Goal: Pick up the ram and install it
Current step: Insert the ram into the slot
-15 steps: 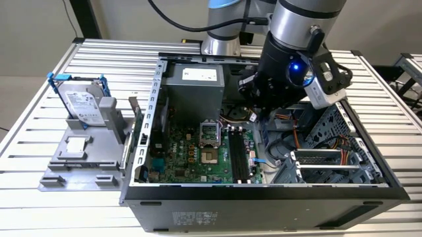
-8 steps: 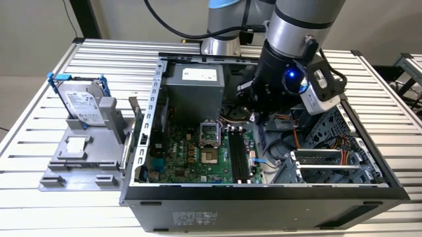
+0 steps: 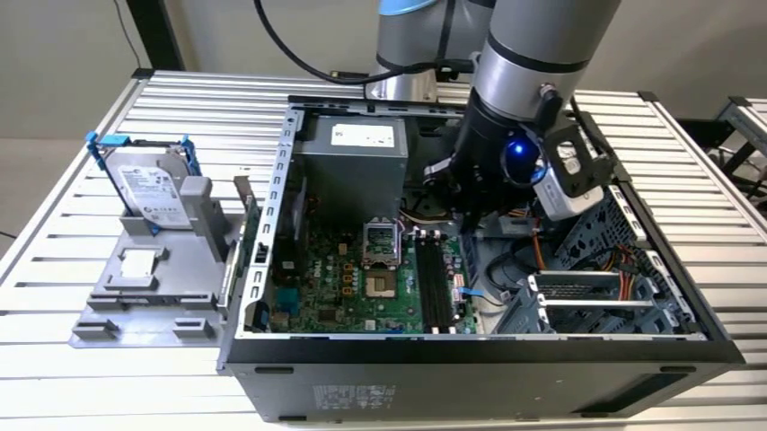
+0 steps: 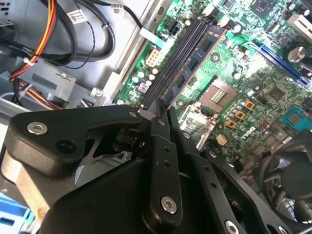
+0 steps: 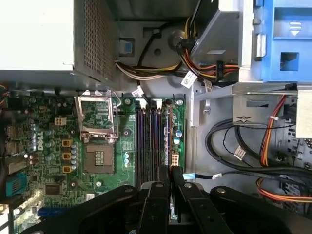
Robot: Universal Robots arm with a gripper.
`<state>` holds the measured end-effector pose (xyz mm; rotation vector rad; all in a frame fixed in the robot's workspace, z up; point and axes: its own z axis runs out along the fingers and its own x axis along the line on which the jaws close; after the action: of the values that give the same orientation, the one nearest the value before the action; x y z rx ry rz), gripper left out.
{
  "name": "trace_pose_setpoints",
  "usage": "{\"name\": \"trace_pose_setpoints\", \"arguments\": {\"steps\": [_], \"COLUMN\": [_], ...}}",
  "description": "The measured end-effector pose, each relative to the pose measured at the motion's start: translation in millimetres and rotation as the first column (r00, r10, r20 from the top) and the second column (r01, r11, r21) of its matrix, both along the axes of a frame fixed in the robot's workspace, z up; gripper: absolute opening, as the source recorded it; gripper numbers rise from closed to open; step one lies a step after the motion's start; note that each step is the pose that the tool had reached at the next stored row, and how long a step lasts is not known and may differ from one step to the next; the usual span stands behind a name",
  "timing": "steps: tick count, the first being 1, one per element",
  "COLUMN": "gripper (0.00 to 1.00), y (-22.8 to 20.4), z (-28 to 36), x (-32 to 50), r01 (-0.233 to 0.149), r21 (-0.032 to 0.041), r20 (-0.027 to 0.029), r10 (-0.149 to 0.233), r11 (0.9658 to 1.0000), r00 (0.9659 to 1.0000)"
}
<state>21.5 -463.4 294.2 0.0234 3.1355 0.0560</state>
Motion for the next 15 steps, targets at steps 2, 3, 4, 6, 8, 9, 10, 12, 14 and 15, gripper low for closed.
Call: {"name": "trace_pose_setpoints", "arguments": {"steps": [2, 3, 4, 6, 8, 9, 10, 12, 14, 15], "gripper": [0.00, 0.00, 0.00, 0.00, 0.00, 0.00, 0.00, 0.00, 0.00, 0.00], "y": [0.3, 0.3, 0.3, 0.3, 0.3, 0.3, 0.3, -0.3, -0.4, -0.6], "z": [-3.5, -5.4, -7.2, -10.8, -14.5, -16.3, -18.1, -21.6, -25.2, -27.1], "x": [-0.1, -0.1, -0.1, 0.0, 0.0, 0.5, 1.1, 1.0, 2.2, 2.3], "r01": [0.000, 0.000, 0.000, 0.000, 0.000, 0.000, 0.000, 0.000, 0.000, -0.001], "r21": [0.0000, 0.0000, 0.0001, 0.0000, 0.0000, 0.0000, 0.0001, 0.0000, 0.0000, 0.0001], "r20": [-0.0001, 0.0000, 0.0000, 0.0000, -0.0004, -0.0004, -0.0004, -0.0007, -0.0007, -0.0006], "r10": [0.000, 0.000, 0.000, 0.000, 0.000, 0.000, 0.000, 0.000, 0.000, 0.001], "r11": [1.0000, 1.0000, 1.0000, 1.0000, 1.0000, 1.0000, 1.0000, 1.0000, 1.0000, 1.0000], "r00": [1.0000, 1.0000, 1.0000, 1.0000, 1.0000, 1.0000, 1.0000, 1.0000, 1.0000, 1.0000]}}
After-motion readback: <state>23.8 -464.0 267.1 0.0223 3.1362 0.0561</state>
